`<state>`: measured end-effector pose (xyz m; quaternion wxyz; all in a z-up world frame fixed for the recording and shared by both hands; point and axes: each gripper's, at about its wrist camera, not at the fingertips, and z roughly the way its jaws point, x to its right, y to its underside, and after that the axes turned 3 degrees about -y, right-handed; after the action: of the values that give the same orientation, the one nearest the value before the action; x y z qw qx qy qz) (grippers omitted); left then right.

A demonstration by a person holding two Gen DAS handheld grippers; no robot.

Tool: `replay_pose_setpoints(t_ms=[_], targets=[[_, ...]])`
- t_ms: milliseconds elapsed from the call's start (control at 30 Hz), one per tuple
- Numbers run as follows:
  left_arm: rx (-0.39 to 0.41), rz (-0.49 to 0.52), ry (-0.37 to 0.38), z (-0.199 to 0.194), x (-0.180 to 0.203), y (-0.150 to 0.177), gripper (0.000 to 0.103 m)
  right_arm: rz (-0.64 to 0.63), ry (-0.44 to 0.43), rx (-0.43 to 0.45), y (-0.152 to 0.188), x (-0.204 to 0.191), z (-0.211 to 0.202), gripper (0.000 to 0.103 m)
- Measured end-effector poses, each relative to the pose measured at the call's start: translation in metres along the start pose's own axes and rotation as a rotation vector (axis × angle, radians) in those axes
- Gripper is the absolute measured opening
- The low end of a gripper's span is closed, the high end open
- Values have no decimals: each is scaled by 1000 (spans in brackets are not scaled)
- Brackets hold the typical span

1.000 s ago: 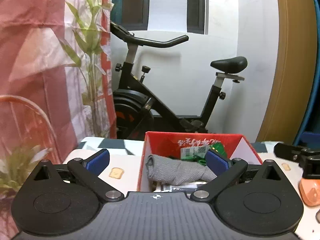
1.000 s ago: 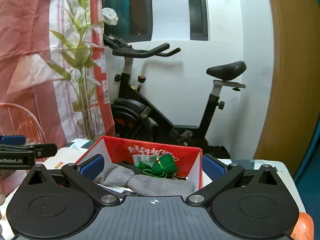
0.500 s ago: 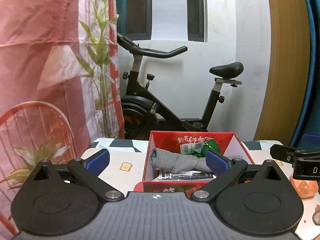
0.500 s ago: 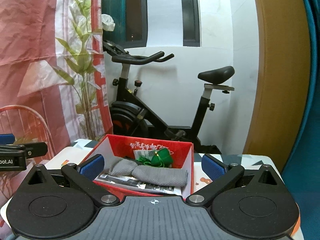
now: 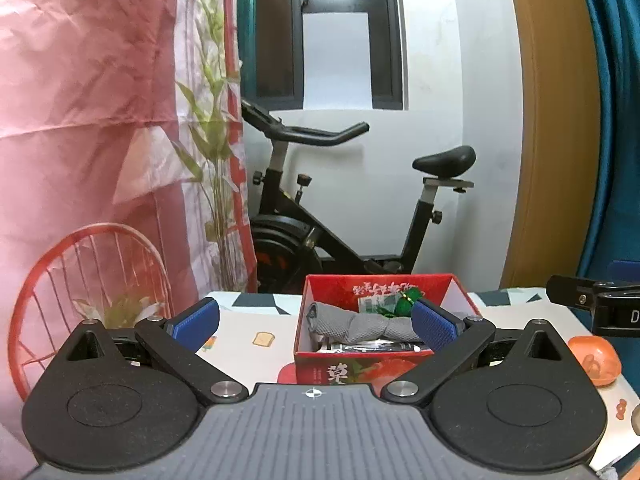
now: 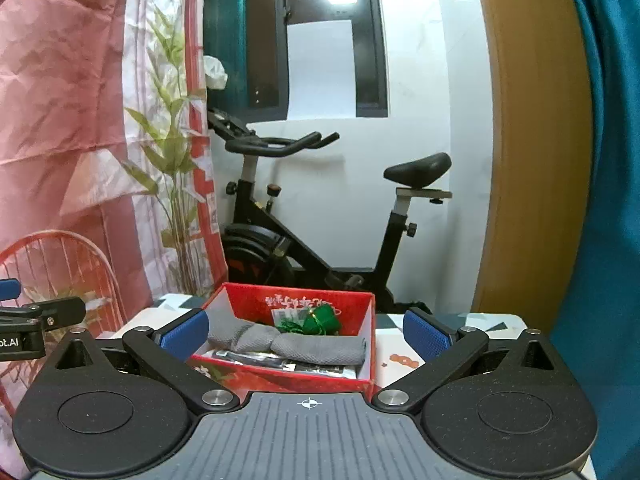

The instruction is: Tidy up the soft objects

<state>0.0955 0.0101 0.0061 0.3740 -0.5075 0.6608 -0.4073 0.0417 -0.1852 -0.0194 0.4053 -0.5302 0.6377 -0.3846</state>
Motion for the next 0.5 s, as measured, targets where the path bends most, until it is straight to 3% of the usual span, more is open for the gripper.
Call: replay_pose_setpoints(t_ms=[500], targets=[[25, -11, -13, -16, -3, -4, 103, 2, 9, 45, -2, -1, -32, 103]])
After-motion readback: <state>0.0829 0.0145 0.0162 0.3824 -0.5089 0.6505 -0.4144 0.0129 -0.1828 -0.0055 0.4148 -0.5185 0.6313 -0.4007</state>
